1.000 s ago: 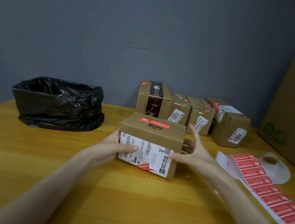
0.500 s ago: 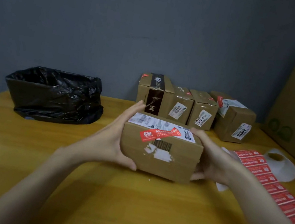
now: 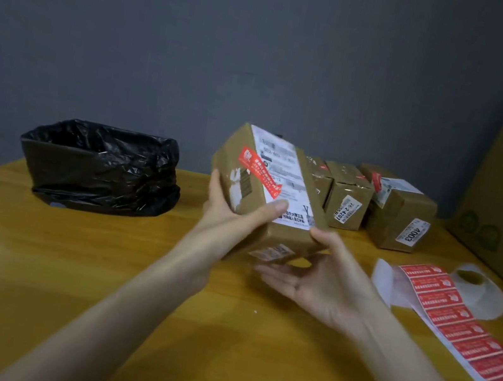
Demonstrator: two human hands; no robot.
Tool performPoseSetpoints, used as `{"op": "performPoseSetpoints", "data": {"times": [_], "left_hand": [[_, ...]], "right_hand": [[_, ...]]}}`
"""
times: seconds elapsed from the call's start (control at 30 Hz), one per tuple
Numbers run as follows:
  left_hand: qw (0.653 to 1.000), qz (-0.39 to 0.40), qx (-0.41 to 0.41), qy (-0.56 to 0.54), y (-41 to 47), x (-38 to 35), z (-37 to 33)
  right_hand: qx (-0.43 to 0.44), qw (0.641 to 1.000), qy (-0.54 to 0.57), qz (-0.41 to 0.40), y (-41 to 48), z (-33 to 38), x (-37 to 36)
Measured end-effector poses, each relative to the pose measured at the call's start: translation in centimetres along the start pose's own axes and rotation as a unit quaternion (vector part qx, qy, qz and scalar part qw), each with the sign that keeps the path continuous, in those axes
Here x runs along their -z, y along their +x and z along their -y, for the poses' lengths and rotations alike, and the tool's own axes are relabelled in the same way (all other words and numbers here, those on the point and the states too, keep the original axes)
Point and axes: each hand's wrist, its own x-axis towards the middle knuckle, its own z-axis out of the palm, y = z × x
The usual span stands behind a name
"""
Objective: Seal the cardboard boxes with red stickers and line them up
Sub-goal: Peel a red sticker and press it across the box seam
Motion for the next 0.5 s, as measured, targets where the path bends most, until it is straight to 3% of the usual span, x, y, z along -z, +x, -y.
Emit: {"op": "performPoseSetpoints", "data": {"times": [0.13, 0.27, 0.43, 0.5], "left_hand": [[0.994, 0.063, -0.019, 0.082, 1.1, 1.2, -2.3], [0.977, 0.099, -0.045, 0.182, 1.9, 2.5, -4.3], [0.937, 0.193, -0.01, 0.292, 3.2, 3.7, -5.3], [0.911, 0.244, 0.018, 0.332, 3.8, 4.0, -5.2]], "right_hand": [[0.021, 0.992, -0.121, 0.008, -0.4, 0.6, 1.1], [0.036, 0.991, -0.128, 0.016, -1.0, 2.2, 1.5], [0.145, 0.979, -0.039, -0.141, -1.5, 4.2, 2.4], [0.178, 0.958, -0.096, -0.203, -1.7, 4.4, 2.8]]}}
